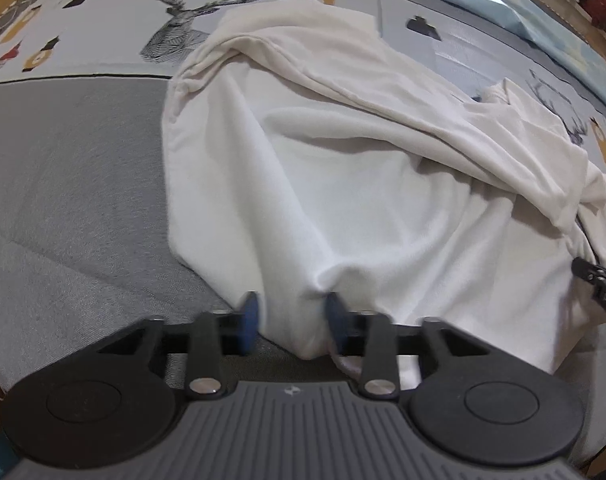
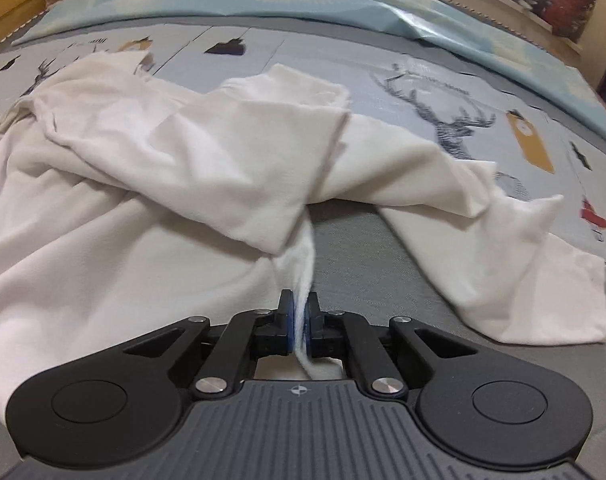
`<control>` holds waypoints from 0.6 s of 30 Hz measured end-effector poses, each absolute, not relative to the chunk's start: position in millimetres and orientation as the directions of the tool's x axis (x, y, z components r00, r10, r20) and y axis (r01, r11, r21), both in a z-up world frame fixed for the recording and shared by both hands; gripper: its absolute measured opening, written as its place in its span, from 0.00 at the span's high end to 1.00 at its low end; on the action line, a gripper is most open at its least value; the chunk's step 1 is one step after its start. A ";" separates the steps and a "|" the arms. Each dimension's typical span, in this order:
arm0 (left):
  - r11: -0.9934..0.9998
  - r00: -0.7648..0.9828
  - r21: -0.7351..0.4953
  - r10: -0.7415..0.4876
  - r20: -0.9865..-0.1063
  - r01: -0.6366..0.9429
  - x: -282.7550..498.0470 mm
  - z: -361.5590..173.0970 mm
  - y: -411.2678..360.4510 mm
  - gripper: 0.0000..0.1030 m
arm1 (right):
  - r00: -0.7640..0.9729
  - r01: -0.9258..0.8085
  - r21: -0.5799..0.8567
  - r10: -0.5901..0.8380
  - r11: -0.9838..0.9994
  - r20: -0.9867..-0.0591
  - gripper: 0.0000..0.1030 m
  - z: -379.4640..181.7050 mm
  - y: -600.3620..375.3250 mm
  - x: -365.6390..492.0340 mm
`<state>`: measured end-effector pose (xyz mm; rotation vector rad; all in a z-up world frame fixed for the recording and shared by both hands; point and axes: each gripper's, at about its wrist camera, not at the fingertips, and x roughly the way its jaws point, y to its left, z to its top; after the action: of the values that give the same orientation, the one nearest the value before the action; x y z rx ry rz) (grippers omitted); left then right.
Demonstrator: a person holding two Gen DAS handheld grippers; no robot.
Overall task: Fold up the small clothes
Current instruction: 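Pinch the shirt fabric with the right tool and lift it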
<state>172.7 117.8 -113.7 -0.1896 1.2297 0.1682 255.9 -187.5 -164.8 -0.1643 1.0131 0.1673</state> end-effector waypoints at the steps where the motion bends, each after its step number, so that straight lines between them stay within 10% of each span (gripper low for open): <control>1: 0.976 0.330 -0.052 0.022 -0.944 -0.213 172.2 -113.2 114.7 0.96 | 0.520 -0.201 -0.067 0.049 0.977 -0.853 0.96 -162.6 -191.7 254.1; 18: 0.997 0.382 -0.078 -0.077 -0.921 0.011 168.8 -114.5 45.4 0.99 | 0.397 -0.196 -0.177 -0.087 0.964 -0.914 0.97 -150.1 -285.8 180.4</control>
<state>168.8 45.4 -114.5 -0.0626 1.1782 -0.0563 180.4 -285.8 -150.1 -0.2744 1.1648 0.0699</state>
